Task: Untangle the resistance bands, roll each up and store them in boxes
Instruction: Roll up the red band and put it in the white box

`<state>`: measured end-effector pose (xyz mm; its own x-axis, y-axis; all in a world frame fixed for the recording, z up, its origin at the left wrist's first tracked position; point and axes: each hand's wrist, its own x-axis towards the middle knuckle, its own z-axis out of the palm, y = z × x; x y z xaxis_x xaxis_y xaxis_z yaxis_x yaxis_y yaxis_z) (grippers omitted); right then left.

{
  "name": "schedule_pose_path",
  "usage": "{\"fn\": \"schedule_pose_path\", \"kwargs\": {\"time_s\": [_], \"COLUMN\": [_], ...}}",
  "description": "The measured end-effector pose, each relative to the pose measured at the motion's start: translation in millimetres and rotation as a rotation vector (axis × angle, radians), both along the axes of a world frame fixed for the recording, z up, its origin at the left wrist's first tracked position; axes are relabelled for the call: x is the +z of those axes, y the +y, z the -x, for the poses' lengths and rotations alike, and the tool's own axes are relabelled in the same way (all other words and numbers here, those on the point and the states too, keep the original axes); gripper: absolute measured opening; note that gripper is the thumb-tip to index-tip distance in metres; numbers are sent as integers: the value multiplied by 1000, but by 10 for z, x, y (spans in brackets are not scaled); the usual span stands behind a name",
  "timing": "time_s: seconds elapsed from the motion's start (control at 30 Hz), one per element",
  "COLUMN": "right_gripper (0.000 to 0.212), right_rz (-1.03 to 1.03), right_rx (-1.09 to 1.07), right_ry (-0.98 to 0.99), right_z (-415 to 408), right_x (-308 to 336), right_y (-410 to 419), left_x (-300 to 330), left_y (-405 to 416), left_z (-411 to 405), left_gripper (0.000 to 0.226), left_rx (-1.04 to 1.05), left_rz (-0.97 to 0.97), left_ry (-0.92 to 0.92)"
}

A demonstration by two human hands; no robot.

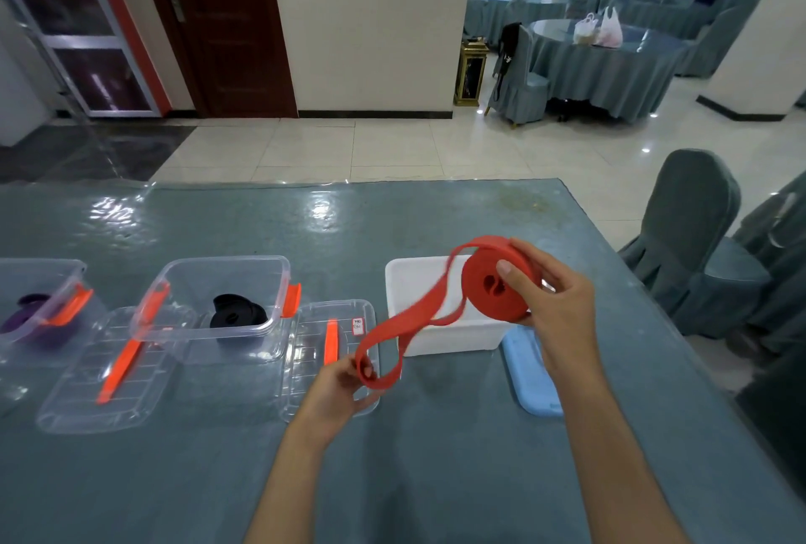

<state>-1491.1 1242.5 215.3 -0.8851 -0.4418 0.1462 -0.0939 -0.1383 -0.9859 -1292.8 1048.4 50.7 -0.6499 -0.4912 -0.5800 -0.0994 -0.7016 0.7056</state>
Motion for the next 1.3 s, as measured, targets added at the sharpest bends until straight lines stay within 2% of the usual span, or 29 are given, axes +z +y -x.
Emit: {"fn": "schedule_pose_path", "kwargs": {"time_s": [0.23,0.37,0.43,0.53,0.6,0.67,0.83,1.07,1.23,1.3], "right_gripper": [38,39,40,41,40,40,42,66,48,46], "right_rz": [-1,-21,-46,-100,-113,-123,-142,-128,-133,-136], "right_rx": [113,249,317,371,392,416,449,513,523,500], "right_ry": [127,193,229,301,319,320,325,206,182,171], "right_z": [23,-20,-39,-75,-94,-104,-124,-110,-127,-125], "right_x": [109,160,181,211,228,233,226,197,179,162], "right_y": [62,36,24,-1,-12,-15,2,19,-11,-15], "left_x": [16,310,544,997,1270,1479,1666,1684,1682,1684], "left_y": [38,32,13,11,39,95,208,166,151,159], "left_z": [-21,97,196,322,342,338,310,214,208,214], "left_gripper": [31,50,49,38,29,31,37,46,46,46], "left_rx": [-133,-234,-195,-115,-171,-266,-351,-317,-296,-303], "left_rz": [294,502,644,796,867,902,934,983,995,974], "left_ry": [-224,-308,-256,-18,165,264,312,337,342,348]}}
